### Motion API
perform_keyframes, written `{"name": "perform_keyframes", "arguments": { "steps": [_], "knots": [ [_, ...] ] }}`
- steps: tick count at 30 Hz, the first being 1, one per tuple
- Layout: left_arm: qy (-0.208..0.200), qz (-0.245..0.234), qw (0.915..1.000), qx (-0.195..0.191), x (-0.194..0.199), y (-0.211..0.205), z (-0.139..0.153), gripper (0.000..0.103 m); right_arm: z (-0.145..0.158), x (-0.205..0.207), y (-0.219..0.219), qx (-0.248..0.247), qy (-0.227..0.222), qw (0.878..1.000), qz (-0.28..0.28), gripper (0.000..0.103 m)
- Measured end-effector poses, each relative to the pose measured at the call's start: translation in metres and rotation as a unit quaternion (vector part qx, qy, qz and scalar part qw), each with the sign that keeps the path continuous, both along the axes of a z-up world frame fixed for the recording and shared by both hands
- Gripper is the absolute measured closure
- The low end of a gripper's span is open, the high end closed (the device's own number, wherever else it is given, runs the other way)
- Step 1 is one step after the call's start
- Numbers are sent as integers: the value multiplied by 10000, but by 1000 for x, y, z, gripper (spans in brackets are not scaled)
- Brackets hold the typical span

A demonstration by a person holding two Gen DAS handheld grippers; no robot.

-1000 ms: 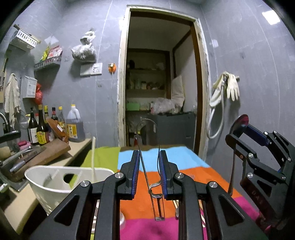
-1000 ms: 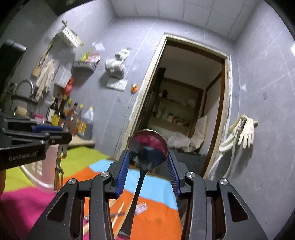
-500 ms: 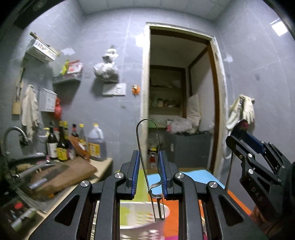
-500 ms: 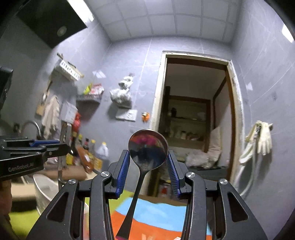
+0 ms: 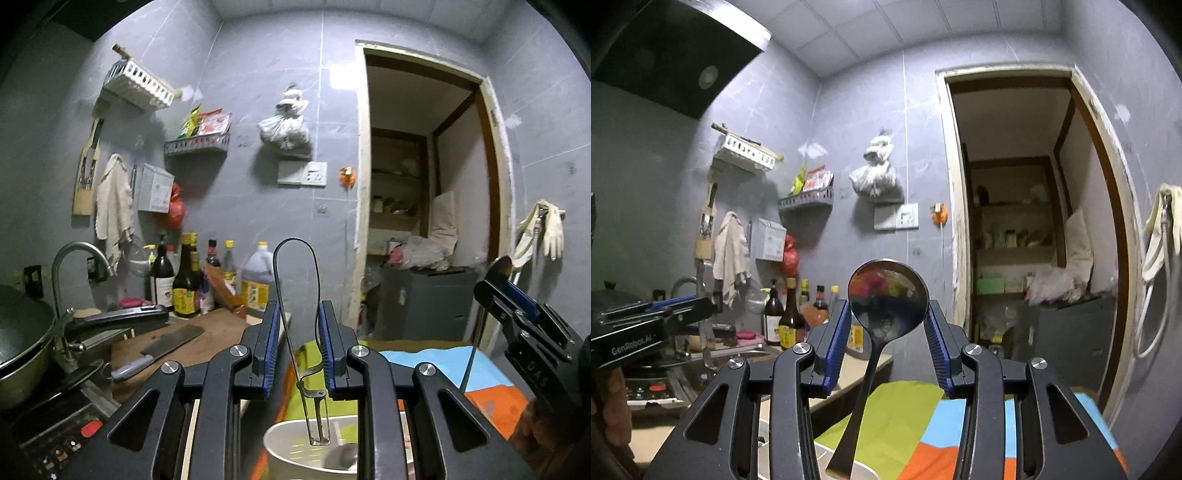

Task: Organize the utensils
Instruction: 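Carry the tongs and spoon up and lower both into the white caddy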

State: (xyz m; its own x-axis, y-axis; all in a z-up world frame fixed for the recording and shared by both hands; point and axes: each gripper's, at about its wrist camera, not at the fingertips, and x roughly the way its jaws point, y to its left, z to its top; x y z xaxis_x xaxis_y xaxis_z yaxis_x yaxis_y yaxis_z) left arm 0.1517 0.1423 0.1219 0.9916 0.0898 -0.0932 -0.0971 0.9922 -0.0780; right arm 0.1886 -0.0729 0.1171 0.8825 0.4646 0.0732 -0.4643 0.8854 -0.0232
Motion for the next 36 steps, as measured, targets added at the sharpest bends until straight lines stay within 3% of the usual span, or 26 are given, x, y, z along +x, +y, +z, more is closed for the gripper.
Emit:
{"name": "perform_keyframes", "arguments": {
  "steps": [10,19,36],
  "knots": [
    [297,148,9992,-228,31,4,-35,85,-30,18,9,-271,328,9990,-150,65],
    [664,-6,9978,-81,45,-4,-59,85,-51,24,11,-446,636,9969,-158,64],
    [1117,-399,9923,-367,45,-2,-78,85,-76,25,16,-680,1165,9909,-37,64]
  ]
}}
